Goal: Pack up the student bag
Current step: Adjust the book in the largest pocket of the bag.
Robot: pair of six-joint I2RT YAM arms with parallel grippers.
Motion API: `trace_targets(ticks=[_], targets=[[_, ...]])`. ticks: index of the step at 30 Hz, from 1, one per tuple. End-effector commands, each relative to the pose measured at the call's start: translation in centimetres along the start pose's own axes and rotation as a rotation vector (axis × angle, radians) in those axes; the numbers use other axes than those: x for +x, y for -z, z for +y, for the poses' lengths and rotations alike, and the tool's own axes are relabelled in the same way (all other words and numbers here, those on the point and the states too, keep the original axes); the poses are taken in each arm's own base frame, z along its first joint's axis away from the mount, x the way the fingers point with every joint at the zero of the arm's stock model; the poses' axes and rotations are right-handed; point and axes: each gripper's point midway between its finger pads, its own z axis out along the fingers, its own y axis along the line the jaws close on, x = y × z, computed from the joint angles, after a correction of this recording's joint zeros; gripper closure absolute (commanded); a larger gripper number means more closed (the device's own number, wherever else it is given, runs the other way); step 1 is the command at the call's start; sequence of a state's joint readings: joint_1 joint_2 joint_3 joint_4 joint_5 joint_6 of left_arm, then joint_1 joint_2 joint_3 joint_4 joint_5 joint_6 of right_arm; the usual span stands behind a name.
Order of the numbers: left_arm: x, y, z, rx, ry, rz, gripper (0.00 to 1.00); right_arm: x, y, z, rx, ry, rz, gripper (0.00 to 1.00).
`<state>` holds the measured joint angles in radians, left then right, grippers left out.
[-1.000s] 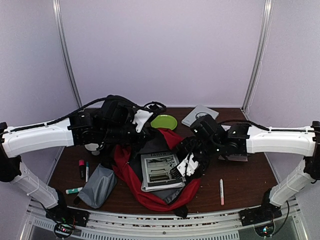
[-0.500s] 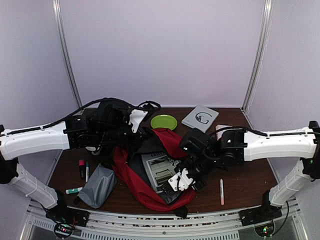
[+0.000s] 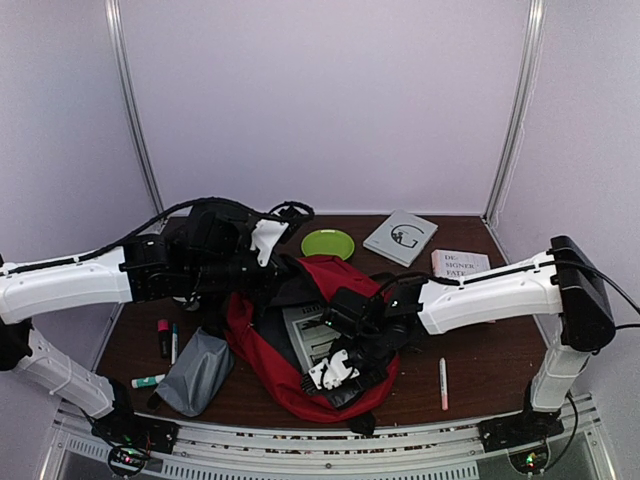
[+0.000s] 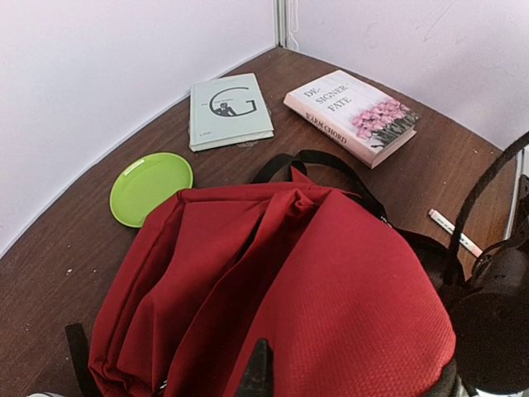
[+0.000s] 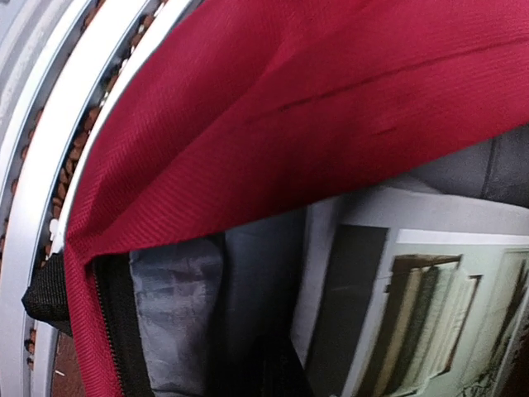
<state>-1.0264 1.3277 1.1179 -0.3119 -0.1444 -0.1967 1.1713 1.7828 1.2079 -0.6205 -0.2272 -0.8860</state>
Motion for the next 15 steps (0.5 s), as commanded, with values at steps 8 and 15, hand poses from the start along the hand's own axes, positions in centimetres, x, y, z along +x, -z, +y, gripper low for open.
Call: trace_targets(ticks=[8, 15], targets=[[-2.7, 1.0, 0.4, -0.007, 0.004, -0.092, 1.0, 2.7, -1.9, -3.7, 0.06, -0.008, 0.167, 1.0], [-1.8, 0.4, -0.1, 0.021, 0.004, -0.075, 1.0, 2.8, -1.1, -9.8, 0.275, -0.076, 0.186, 1.0]])
